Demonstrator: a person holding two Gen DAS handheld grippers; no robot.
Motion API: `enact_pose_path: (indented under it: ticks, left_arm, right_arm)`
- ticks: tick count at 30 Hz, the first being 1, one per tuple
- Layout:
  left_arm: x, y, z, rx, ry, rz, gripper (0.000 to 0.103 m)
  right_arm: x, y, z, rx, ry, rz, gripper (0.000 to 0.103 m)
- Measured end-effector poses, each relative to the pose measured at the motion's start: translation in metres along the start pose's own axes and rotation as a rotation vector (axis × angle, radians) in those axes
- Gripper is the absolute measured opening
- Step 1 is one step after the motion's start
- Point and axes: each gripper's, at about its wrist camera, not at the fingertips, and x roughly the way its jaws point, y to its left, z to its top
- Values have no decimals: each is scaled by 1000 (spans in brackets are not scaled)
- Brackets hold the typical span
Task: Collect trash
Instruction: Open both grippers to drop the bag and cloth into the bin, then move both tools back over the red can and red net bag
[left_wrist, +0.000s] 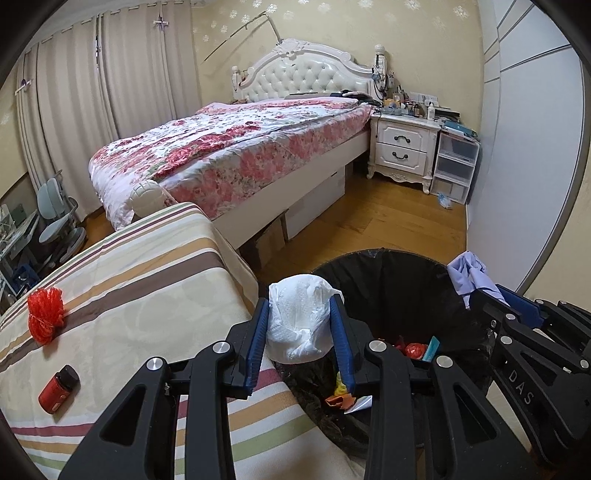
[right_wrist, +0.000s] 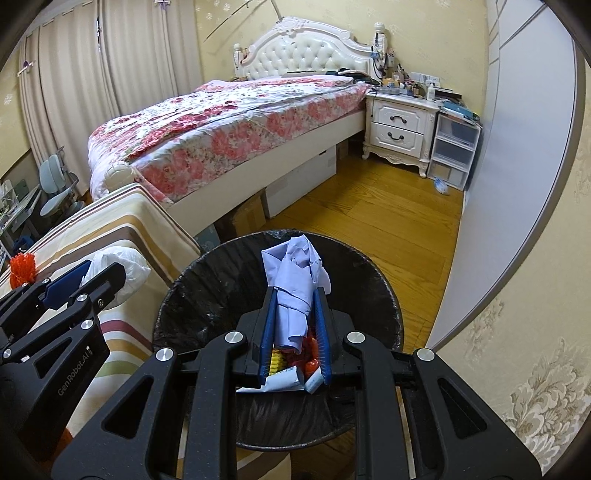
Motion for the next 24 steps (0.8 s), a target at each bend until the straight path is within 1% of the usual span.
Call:
enact_pose_path:
  ticks: [4,5,7,8,9,11,13,15,16,18,20,22,24]
  left_arm:
    - [4,-7,2,10,9,-8,34]
    - [5,-7,2,12,10,-10,36]
    - [6,-8,2,15,15,-13,39]
    - [7,-8,2,14,18,-13,43]
    - [7,-8,2,12,20,-11,50]
    - [6,-7,1,9,17,-6,57]
    - [5,-5,-1,12,10,4,61]
    - [3,-3,-2,16,2,18,67]
    - [3,-2,-2,14,1,23,68]
    - [2,2,-3,7,0,29,69]
    - [1,5,-5,1,4,32,69]
    - [-2,8,-5,-1,1,38,69]
    - [-6,12,-7,-3,-5,45,70]
  right_arm:
    - [4,-2,0,3,6,-5,20]
    - [3,-3,0,6,2,-8,21]
    - [4,-4,0,10,-2,-13,28]
    - [5,-5,0,11,-3,-15,34]
    - [5,-5,0,12,-6,-19,37]
    - [5,-4,0,9,-7,-26,38]
    - [4,-4,-1,11,-8,-29,40]
    - [3,-5,-2,14,-9,-32,44]
    - [3,-5,-2,15,-9,-34,45]
    - [2,-5,-3,15,-10,-36,51]
    - [1,-3,-4,12,-11,-39,54]
    - [0,-2,-4,9,-10,-38,54]
    - [-2,0,-5,7,-12,-38,60]
